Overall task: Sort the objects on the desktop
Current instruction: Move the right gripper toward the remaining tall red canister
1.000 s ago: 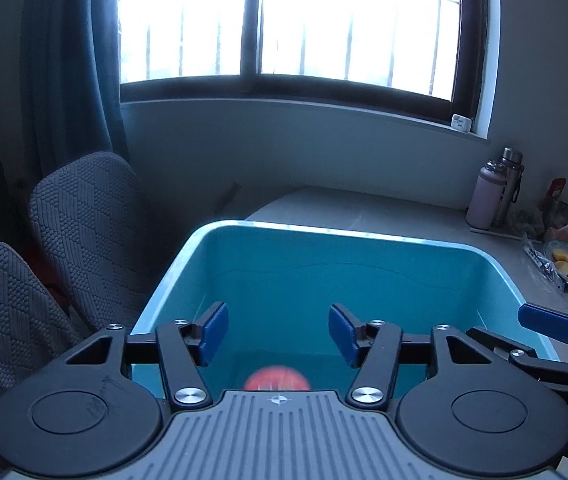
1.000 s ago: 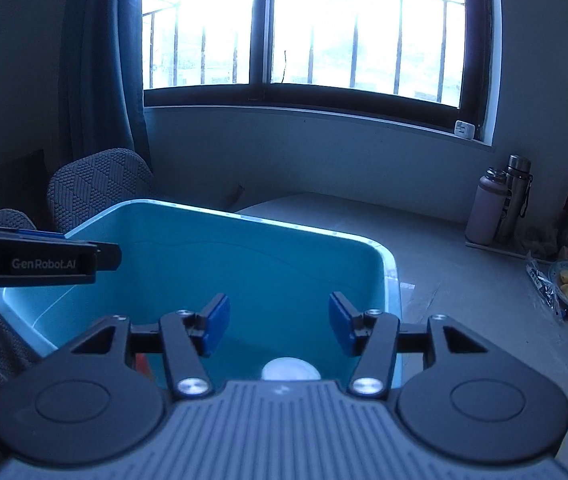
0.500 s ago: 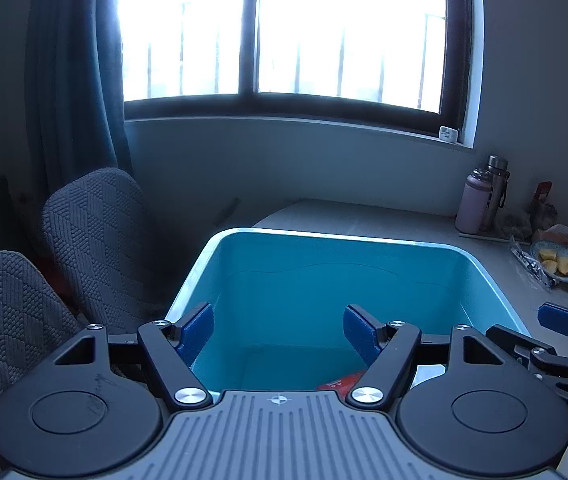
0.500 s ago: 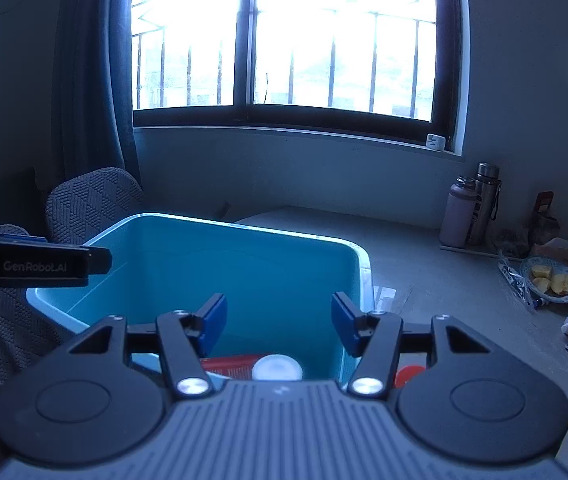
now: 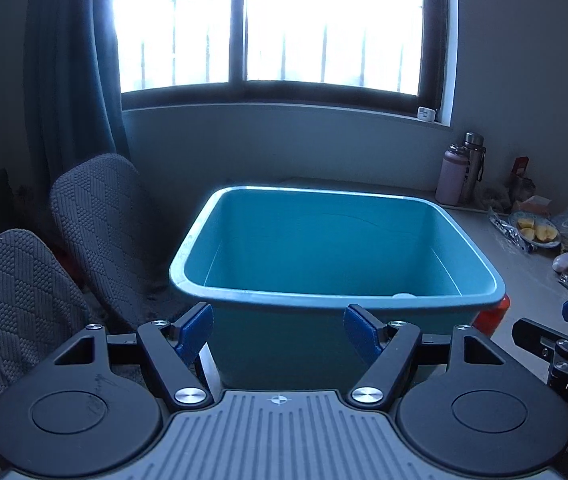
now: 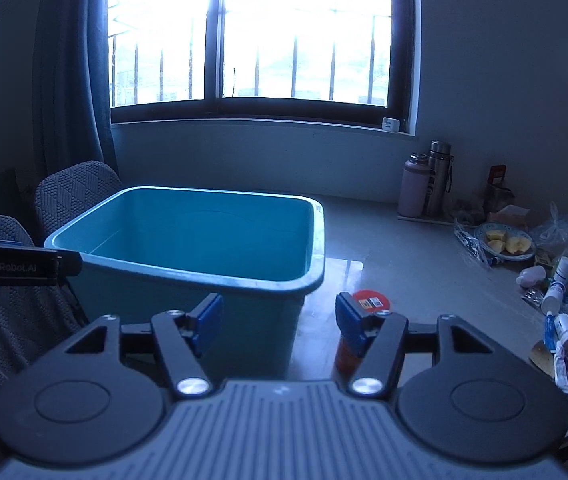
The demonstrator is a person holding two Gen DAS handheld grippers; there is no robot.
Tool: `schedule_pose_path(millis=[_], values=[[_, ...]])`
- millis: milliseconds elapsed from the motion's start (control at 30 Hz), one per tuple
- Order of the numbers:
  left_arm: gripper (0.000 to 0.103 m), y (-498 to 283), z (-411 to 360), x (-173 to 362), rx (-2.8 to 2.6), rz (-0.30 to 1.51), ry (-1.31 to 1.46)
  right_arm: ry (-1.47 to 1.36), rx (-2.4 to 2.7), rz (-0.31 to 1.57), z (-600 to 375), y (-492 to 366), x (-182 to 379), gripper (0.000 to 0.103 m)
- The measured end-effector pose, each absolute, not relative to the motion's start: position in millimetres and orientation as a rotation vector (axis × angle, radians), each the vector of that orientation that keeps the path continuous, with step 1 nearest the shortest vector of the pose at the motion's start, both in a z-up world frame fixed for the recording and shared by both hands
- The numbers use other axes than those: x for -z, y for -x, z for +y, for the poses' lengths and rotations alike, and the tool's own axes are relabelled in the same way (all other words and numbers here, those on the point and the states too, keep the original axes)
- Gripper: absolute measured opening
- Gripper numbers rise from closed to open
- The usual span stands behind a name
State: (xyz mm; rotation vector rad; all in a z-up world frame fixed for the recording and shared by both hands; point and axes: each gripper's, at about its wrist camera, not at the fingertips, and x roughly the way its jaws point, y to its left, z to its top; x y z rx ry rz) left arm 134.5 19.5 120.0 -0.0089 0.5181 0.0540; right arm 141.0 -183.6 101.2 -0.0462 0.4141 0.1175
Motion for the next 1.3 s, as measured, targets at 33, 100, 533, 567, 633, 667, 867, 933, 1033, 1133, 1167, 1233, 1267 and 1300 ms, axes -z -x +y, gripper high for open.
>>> schedule_pose_path(millis=[33, 100, 533, 567, 633, 667, 867, 933, 1033, 1133, 1167, 1233, 1267, 1300], values=[[0.077, -129, 18, -117, -0.05, 0.525, 0.011, 0.044, -0.109, 0.416, -187, -137, -99, 0.065], [0.081, -117, 16, -109, -0.043, 0.537, 0.019, 0.041, -0.09, 0.426, -195, -127, -93, 0.066], [0.085, -77, 0, -43, -0.017, 0.631, 0.03, 0.008, 0.017, 0.512, -238, -98, -39, 0.07], [0.085, -75, -1, -39, -0.011, 0.627, 0.031, 0.002, 0.019, 0.514, -241, -97, -35, 0.07], [0.085, -75, -3, -33, -0.006, 0.624, 0.028, -0.01, 0.024, 0.528, -244, -98, -28, 0.071], [0.085, -76, -4, -31, -0.002, 0.623, 0.026, -0.012, 0.027, 0.53, -246, -98, -25, 0.071], [0.085, -88, -5, -20, 0.006, 0.613, 0.025, -0.026, 0.046, 0.551, -253, -107, -12, 0.071], [0.085, -93, -7, -19, 0.007, 0.61, 0.027, -0.023, 0.049, 0.554, -253, -112, -10, 0.071], [0.085, -104, -12, -17, 0.008, 0.615, 0.022, -0.033, 0.048, 0.557, -254, -120, -8, 0.071], [0.085, -115, -16, -14, 0.013, 0.628, 0.011, -0.036, 0.048, 0.566, -255, -130, -5, 0.071], [0.085, -118, -17, -13, 0.014, 0.634, 0.008, -0.036, 0.045, 0.567, -256, -133, -4, 0.071], [0.085, -124, -20, -10, 0.014, 0.645, 0.002, -0.034, 0.039, 0.572, -256, -140, -2, 0.071], [0.085, -127, -21, -9, 0.013, 0.649, 0.0, -0.033, 0.038, 0.575, -257, -144, -1, 0.071], [0.085, -129, -21, -9, 0.012, 0.65, -0.001, -0.031, 0.037, 0.579, -257, -147, 0, 0.071]])
